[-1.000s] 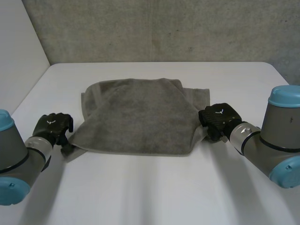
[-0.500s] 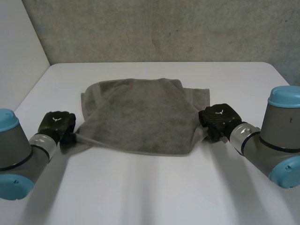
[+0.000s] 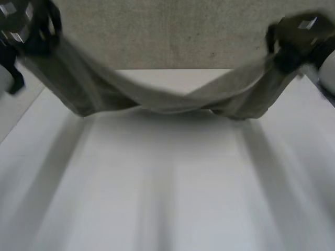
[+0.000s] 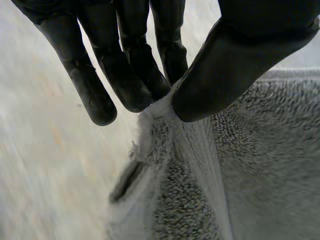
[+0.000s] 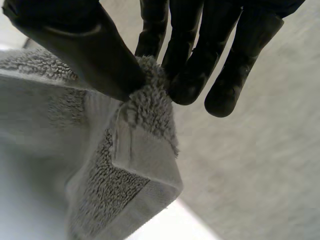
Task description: Fold the towel.
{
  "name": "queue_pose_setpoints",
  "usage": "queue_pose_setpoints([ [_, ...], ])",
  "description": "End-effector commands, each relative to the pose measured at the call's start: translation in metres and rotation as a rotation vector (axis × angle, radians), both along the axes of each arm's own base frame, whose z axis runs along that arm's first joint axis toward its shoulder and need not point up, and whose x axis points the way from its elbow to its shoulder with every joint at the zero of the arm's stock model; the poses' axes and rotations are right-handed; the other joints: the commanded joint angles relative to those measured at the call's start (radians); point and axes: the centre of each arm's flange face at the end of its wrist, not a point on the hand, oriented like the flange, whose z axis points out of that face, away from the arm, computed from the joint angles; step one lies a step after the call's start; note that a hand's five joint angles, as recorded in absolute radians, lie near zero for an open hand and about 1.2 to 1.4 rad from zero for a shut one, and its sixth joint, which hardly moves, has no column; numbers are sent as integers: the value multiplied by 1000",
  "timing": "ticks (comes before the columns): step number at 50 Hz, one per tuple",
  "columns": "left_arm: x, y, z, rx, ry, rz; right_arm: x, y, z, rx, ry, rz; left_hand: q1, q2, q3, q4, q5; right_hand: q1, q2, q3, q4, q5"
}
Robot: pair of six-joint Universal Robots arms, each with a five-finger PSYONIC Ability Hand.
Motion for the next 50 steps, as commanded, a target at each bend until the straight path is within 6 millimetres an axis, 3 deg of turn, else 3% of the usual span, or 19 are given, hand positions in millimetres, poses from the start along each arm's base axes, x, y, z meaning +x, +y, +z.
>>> queue_pose_setpoints([
  [1, 2, 9, 48, -72, 47, -21, -20, 14, 72, -123, 0, -43, 121, 60, 62, 39, 107, 76, 83, 68, 59, 58],
  [5, 1, -6, 30, -7, 35, -17, -22, -1, 60, -78, 65, -69, 121, 60, 62, 39, 107, 76, 83, 68, 59, 58],
  [13, -4, -61, -54, 255, 12, -1, 14, -35, -24, 74, 384, -88, 121, 60, 62, 39, 107, 76, 83, 68, 59, 58],
  [17, -8, -92, -84, 321, 7, 8, 29, -49, -41, 54, 404, -106, 121, 60, 62, 39, 107, 76, 83, 68, 59, 58],
  [21, -10, -113, -89, 304, 4, 31, 45, -79, -44, -84, 351, -141, 121, 60, 62, 39, 107, 76, 83, 68, 59, 58],
  [23, -14, -134, -75, 229, 20, 59, 47, -88, -37, -146, 324, -160, 121, 60, 62, 39, 107, 76, 83, 68, 59, 58],
  [26, -16, -142, -61, 174, 36, 74, 51, -103, -10, -304, 254, -208, 121, 60, 62, 39, 107, 76, 83, 68, 59, 58],
  [27, -17, -147, -41, 107, 59, 88, 51, -105, 10, -394, 208, -233, 121, 60, 62, 39, 107, 76, 83, 68, 59, 58],
  [28, -17, -150, -19, 35, 84, 98, 51, -106, 10, -395, 208, -233, 121, 60, 62, 39, 107, 76, 83, 68, 59, 58],
  [29, -17, -150, -18, 35, 84, 98, 51, -105, 32, -480, 163, -250, 121, 60, 62, 39, 107, 76, 83, 68, 59, 58],
  [30, -16, -149, 6, -38, 112, 108, 50, -102, 52, -558, 117, -260, 121, 60, 62, 39, 107, 76, 83, 68, 59, 58],
  [31, -14, -147, 29, -110, 136, 118, 50, -102, 52, -558, 117, -260, 121, 60, 62, 39, 107, 76, 83, 68, 59, 58],
  [32, -14, -147, 29, -111, 136, 118, 49, -98, 69, -617, 70, -265, 121, 60, 62, 39, 107, 76, 83, 68, 59, 58],
  [36, -16, -134, 77, -295, 192, 115, 43, -93, 86, -662, 10, -256, 121, 60, 62, 39, 107, 76, 83, 68, 59, 58],
  [40, -21, -130, 80, -319, 196, 100, 50, -95, 65, -595, 34, -172, 121, 60, 62, 39, 107, 76, 83, 68, 59, 58],
  [45, -23, -135, 40, -207, 163, 100, 52, -95, 30, -484, 87, -126, 121, 60, 62, 39, 107, 76, 83, 68, 59, 58],
  [47, -23, -137, -1, -97, 131, 103, 52, -94, 18, -445, 104, -113, 121, 60, 62, 39, 107, 76, 83, 68, 59, 58],
  [48, -23, -137, -1, -97, 131, 103, 52, -94, 4, -402, 123, -98, 121, 60, 62, 39, 107, 76, 83, 68, 59, 58],
  [50, -20, -138, -45, -3, 96, 91, 51, -95, -13, -354, 145, -82, 121, 60, 62, 39, 107, 76, 83, 68, 59, 58],
])
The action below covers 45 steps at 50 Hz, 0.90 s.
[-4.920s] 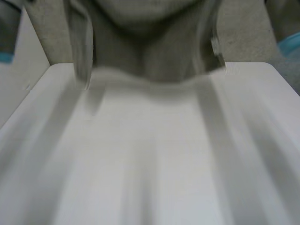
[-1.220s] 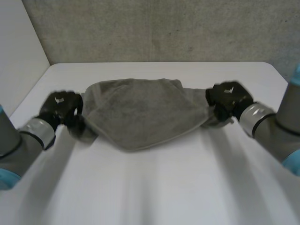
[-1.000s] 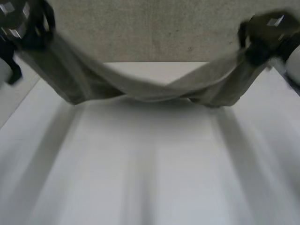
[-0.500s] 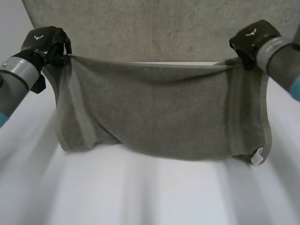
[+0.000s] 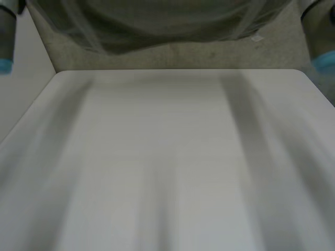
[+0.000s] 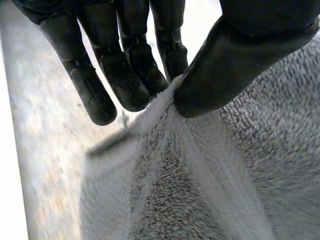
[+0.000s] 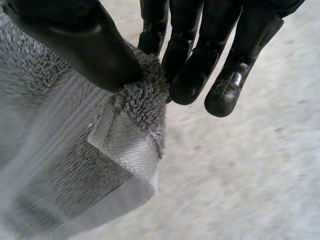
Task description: Fold the towel.
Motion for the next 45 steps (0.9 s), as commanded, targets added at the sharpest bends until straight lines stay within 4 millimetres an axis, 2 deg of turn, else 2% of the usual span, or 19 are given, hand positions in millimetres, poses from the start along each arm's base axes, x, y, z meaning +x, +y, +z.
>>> queue_pose_setpoints([
  [1, 3, -3, -93, 231, -65, -22, -3, -1, -74, 231, 98, 42, 121, 43, 48, 36, 84, 76, 75, 68, 59, 47],
  [2, 3, -1, -114, 267, -85, -35, -3, -1, -74, 231, 98, 42, 121, 43, 48, 36, 84, 76, 75, 68, 59, 47],
  [3, 3, -1, -115, 267, -85, -35, -7, -2, -92, 286, 117, 54, 121, 43, 48, 36, 84, 76, 75, 68, 59, 47],
  [4, 3, 2, -134, 292, -104, -51, -8, -2, -113, 345, 135, 71, 121, 43, 48, 36, 84, 76, 75, 68, 59, 47],
  [5, 2, 5, -154, 315, -121, -67, -8, -2, -113, 345, 135, 71, 121, 43, 48, 36, 84, 76, 75, 68, 59, 47],
  [6, 2, 5, -154, 315, -122, -67, -7, 0, -134, 402, 148, 87, 121, 43, 48, 36, 84, 76, 75, 68, 59, 47],
  [7, 2, 9, -170, 337, -131, -84, -8, 1, -157, 461, 161, 93, 121, 43, 48, 36, 84, 76, 75, 68, 59, 47],
  [8, 1, 14, -186, 365, -140, -97, -8, 1, -157, 462, 161, 93, 121, 43, 48, 36, 84, 76, 75, 68, 59, 47],
  [9, 1, 14, -186, 365, -140, -98, -8, 3, -179, 516, 175, 99, 121, 43, 48, 36, 84, 76, 75, 68, 59, 47],
  [10, 2, 18, -203, 395, -150, -106, -8, 3, -180, 517, 175, 99, 121, 43, 48, 36, 84, 76, 75, 68, 59, 47],
  [11, 1, 23, -218, 432, -158, -117, -11, 4, -198, 562, 184, 95, 121, 43, 48, 36, 84, 76, 75, 68, 59, 47],
  [13, 1, 28, -232, 470, -166, -127, -17, 6, -215, 606, 188, 87, 121, 43, 48, 36, 84, 76, 75, 68, 59, 47],
  [15, 1, 32, -240, 492, -178, -131, -22, 11, -243, 678, 200, 77, 121, 43, 48, 36, 84, 76, 75, 68, 59, 47],
  [18, 1, 37, -247, 504, -221, -120, -25, 19, -260, 733, 210, 70, 121, 43, 48, 36, 84, 76, 75, 68, 59, 47],
  [27, 2, 42, -246, 516, -309, -84, -28, 28, -263, 799, 130, 72, 121, 43, 48, 36, 84, 76, 75, 68, 59, 47],
  [29, 2, 43, -247, 523, -307, -81, -28, 29, -262, 808, 103, 74, 121, 43, 48, 36, 84, -20, -21, -27, -37, -49],
  [31, 2, 43, -247, 526, -307, -81, -28, 30, -264, 828, 75, 77, 121, 43, 48, 36, 84, -272, -273, -279, -289, -300],
  [36, 2, 45, -247, 534, -305, -82, -28, 31, -270, 846, 73, 75, 121, 43, 48, 36, 84, -483, -484, -490, -500, -512],
  [45, 3, 47, -244, 530, -303, -78, -30, 38, -279, 876, 84, 74, 121, 43, 48, 36, 84, -674, -676, -682, -691, -703],
])
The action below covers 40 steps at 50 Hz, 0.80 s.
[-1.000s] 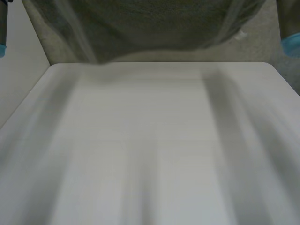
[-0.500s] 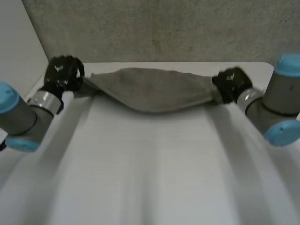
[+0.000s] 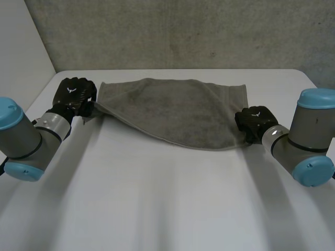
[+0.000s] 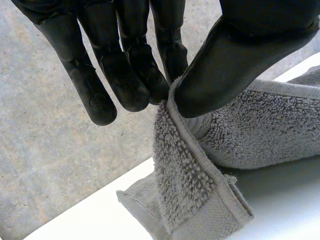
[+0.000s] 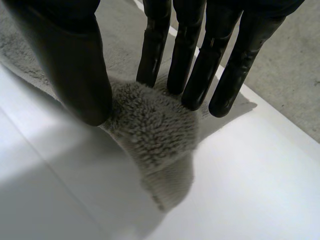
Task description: Fold the towel.
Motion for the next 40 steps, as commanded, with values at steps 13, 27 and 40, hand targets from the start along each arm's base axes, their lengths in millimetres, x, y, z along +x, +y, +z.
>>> queue_pose_setpoints([
  [13, 0, 1, 0, 0, 1, 1, -2, 8, -11, 3, 73, 31, 120, 43, 48, 35, 84, -164, -174, -172, -172, -147],
  [27, 1, 0, 1, -4, 0, 3, -3, -2, -11, -66, 80, 3, 120, 43, 48, 35, 84, 398, 387, 389, 389, 415],
  [40, 1, -1, -1, -4, 0, 5, -3, -6, -17, -78, 85, -5, 120, 43, 48, 35, 84, -10, -21, -19, -19, 6],
])
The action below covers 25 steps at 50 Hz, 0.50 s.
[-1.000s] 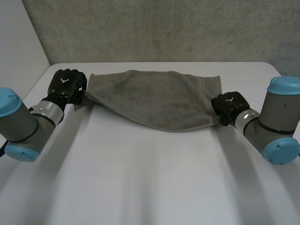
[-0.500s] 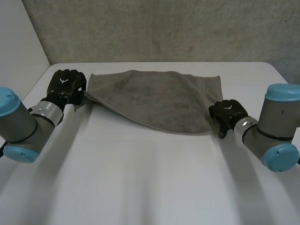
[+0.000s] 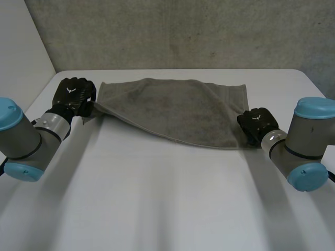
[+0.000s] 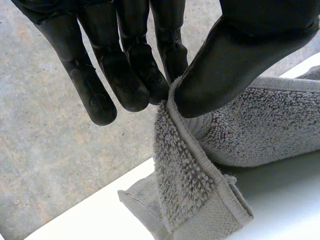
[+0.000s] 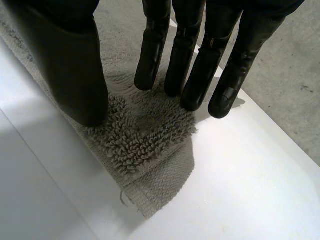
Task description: Fold the towel.
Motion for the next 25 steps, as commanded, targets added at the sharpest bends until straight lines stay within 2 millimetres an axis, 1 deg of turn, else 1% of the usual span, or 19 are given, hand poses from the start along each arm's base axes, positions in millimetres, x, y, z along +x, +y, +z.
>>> queue_pose_setpoints([
  [1, 0, -1, -1, -1, 0, 1, 0, -1, -2, 1, 1, 0, 120, 43, 48, 32, 84, -33, -48, -42, -44, -26],
  [7, 0, -2, -1, -1, 0, 1, 0, -2, -7, 9, 4, -1, 120, 43, 48, 32, 84, 14, -1, 5, 3, 21],
  [8, 1, -2, -1, -1, 0, 3, 0, -2, -7, 9, 5, -2, 120, 43, 48, 32, 84, 84, 68, 75, 73, 91],
  [9, 1, -2, -1, -1, 0, 3, 1, -2, -8, 10, 5, 1, 120, 43, 48, 32, 84, 215, 200, 206, 204, 222],
  [10, 1, -2, -1, -1, 0, 3, 1, -2, -8, 10, 5, 1, 120, 43, 48, 32, 84, 217, 201, 207, 205, 223],
  [12, 1, -2, -1, -1, 0, 3, 1, -4, -6, 7, 2, 0, 120, 43, 48, 32, 84, 604, 588, 595, 593, 611],
  [14, 1, -2, -1, -3, 0, 3, 1, -5, -5, 3, 0, -3, 120, 43, 48, 32, 84, 606, 591, 597, 595, 613],
  [15, 1, -2, 0, -3, 0, 3, 1, -6, 0, -8, -2, -5, 120, 43, 48, 32, 84, 606, 591, 597, 595, 613],
  [16, 1, -2, 2, -5, -1, 3, 1, -6, 0, -8, -2, -5, 120, 43, 48, 32, 84, 606, 591, 597, 595, 613],
  [17, 1, -2, 2, -5, -1, 3, 0, -6, 6, -14, -8, -6, 120, 43, 48, 32, 84, 606, 591, 597, 595, 613],
  [18, 1, -2, 4, -9, -2, 3, 0, -6, 6, -14, -8, -6, 120, 43, 48, 32, 84, 606, 591, 597, 595, 613],
  [19, 1, -2, 4, -9, -2, 3, -2, -7, 16, -30, -18, -12, 120, 43, 48, 32, 84, 606, 591, 597, 595, 613],
  [20, 2, 0, 8, -13, -1, 4, -2, -7, 16, -31, -18, -12, 120, 43, 48, 32, 84, 606, 591, 597, 595, 613],
  [21, 2, 0, 8, -13, -1, 4, -5, -7, 33, -61, -30, -21, 120, 43, 48, 32, 84, 606, 591, 597, 595, 613],
  [22, 2, 3, 17, -23, 1, 1, -7, -4, 54, -97, -41, -26, 120, 43, 48, 32, 84, 606, 591, 597, 595, 613],
  [23, 2, 7, 23, -26, 3, 1, -7, -4, 55, -97, -41, -26, 120, 43, 48, 32, 84, 606, 591, 597, 595, 613],
  [24, 2, 7, 24, -26, 3, 1, -9, -2, 68, -114, -43, -28, 120, 43, 48, 32, 84, 606, 591, 597, 595, 613],
  [25, 3, 12, 27, -25, 1, -2, -9, -2, 68, -114, -43, -29, 120, 43, 48, 32, 84, 606, 591, 597, 595, 613],
])
